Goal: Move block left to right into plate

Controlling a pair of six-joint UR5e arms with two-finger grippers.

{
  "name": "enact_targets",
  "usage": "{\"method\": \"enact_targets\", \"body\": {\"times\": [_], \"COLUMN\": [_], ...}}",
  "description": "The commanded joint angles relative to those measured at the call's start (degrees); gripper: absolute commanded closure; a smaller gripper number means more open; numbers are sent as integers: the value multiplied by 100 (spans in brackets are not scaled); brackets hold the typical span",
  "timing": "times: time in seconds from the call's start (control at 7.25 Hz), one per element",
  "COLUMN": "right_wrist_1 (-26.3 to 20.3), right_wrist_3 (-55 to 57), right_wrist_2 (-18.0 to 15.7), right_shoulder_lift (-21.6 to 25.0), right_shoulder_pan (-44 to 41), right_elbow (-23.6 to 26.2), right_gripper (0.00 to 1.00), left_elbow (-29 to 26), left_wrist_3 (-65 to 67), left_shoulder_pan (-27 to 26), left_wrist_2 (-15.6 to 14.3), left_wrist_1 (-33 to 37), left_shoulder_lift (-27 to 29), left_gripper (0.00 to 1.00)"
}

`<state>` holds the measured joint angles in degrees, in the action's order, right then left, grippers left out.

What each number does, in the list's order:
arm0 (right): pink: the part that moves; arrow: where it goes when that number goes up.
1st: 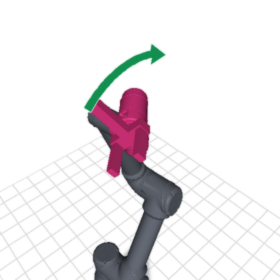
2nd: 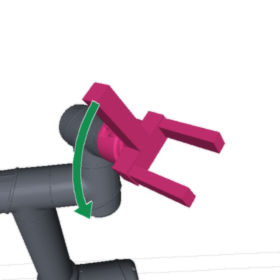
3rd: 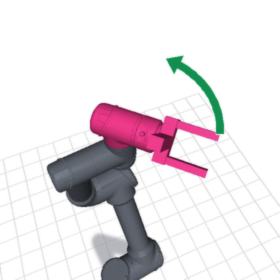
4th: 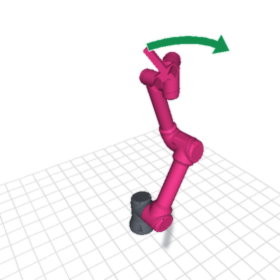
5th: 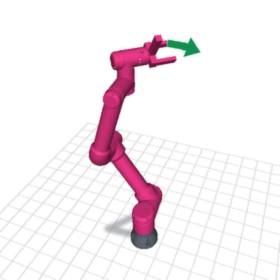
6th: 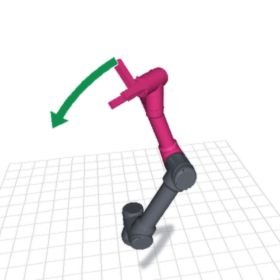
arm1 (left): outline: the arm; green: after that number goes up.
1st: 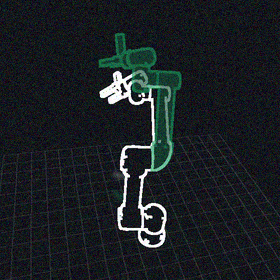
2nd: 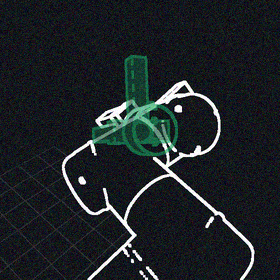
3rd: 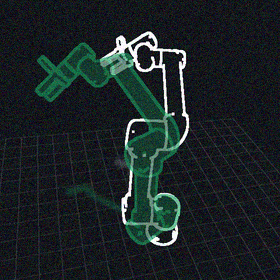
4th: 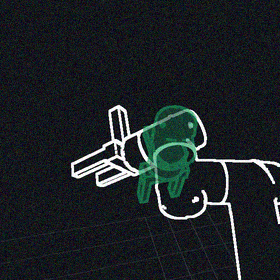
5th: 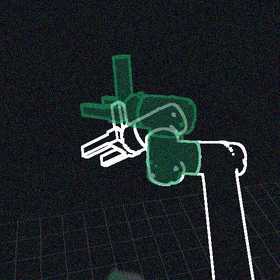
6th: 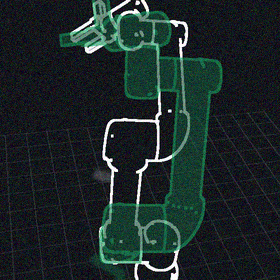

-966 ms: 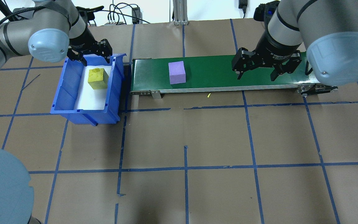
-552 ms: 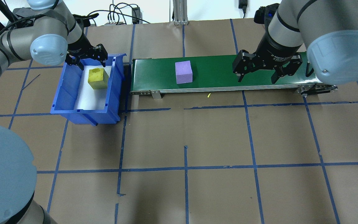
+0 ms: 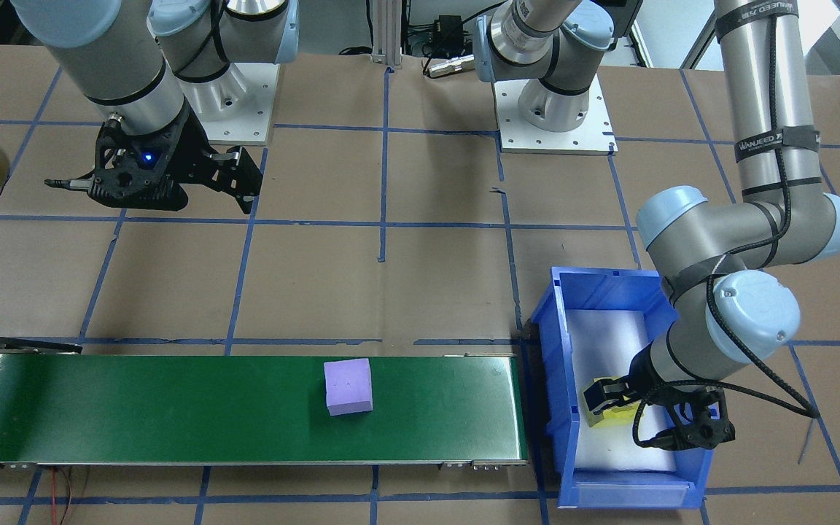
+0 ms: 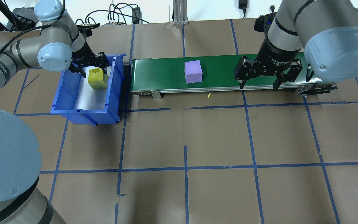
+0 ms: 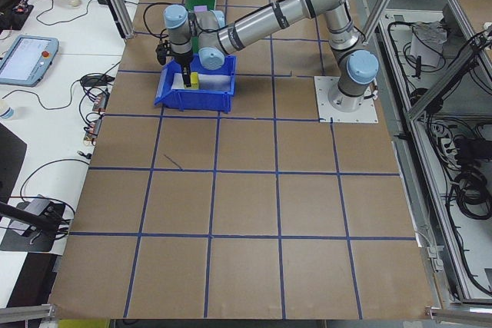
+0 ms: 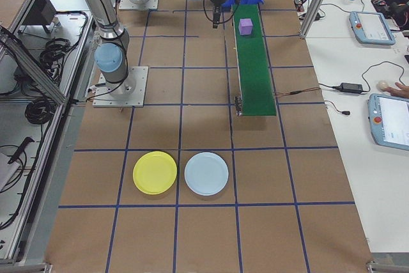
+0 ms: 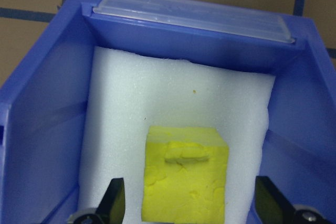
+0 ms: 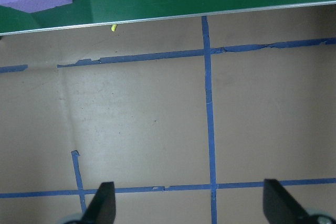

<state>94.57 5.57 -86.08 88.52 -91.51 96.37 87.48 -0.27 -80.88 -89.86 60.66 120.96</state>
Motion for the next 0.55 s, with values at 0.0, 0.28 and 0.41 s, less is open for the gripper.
{"method": "enact_targets", "body": {"times": [0.0, 0.28, 0.41], "right_wrist_1": [61, 70, 70], "right_wrist_3": [-4, 5, 5], "right_wrist_2": [12, 21, 12], "right_shoulder_lift": [-63, -63, -63], "right_shoulder_pan": [2, 2, 2], "right_elbow": [14, 5, 5], "right_gripper": [0, 0, 0], "left_elbow": [58, 58, 58], "left_wrist_3": [1, -69, -61], "left_shoulder_pan": [2, 2, 2], "left_wrist_2": [13, -31, -40], "left_wrist_1": [-63, -37, 24], "left_shoulder_lift": [76, 33, -28], "left_gripper": [15, 53, 68]}}
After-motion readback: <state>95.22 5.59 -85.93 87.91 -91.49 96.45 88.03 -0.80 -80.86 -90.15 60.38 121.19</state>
